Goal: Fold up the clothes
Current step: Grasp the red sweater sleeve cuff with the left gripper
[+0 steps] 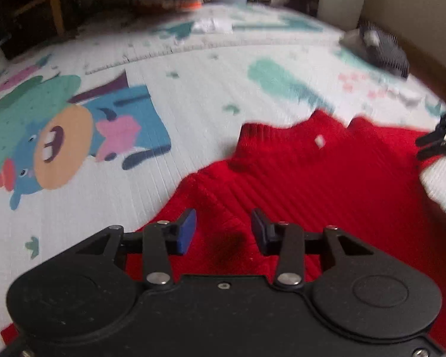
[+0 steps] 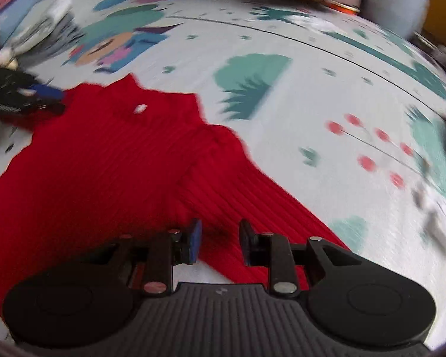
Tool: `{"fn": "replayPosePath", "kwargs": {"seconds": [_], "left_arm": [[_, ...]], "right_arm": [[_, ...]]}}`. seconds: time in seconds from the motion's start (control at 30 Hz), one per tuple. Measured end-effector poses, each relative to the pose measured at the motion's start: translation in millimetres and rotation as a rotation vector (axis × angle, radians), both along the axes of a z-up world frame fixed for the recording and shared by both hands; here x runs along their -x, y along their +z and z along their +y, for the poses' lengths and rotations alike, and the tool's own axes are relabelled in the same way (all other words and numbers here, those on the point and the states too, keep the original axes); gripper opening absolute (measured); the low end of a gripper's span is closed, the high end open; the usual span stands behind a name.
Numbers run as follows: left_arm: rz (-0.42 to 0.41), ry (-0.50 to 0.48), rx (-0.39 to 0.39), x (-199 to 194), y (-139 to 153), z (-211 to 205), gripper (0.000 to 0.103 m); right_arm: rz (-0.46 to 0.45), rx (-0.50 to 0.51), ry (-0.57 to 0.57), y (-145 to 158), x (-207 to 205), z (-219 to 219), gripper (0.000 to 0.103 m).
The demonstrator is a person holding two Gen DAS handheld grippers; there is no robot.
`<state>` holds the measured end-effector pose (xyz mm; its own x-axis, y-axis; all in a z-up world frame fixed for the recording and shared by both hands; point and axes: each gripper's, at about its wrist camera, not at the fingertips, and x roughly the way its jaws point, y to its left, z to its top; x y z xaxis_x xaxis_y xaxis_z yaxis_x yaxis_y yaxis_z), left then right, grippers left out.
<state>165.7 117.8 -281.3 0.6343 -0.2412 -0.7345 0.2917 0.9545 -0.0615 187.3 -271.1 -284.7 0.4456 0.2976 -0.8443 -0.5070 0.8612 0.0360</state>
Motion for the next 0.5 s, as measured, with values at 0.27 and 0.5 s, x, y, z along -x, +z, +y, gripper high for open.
{"fn": "replayPosePath", "kwargs": {"seconds": [0.27,0.5], "left_arm": [[0.070,0.316,0.129,80,6,79,0.040],[0.093,0.713,0.311,129,3,170,0.042]], "right_arm": [[0.092,-0.130,-0.393,-7,41,-91,0.030],[0.107,-0.239,-0.685,-27,54,-164,0.035]]}}
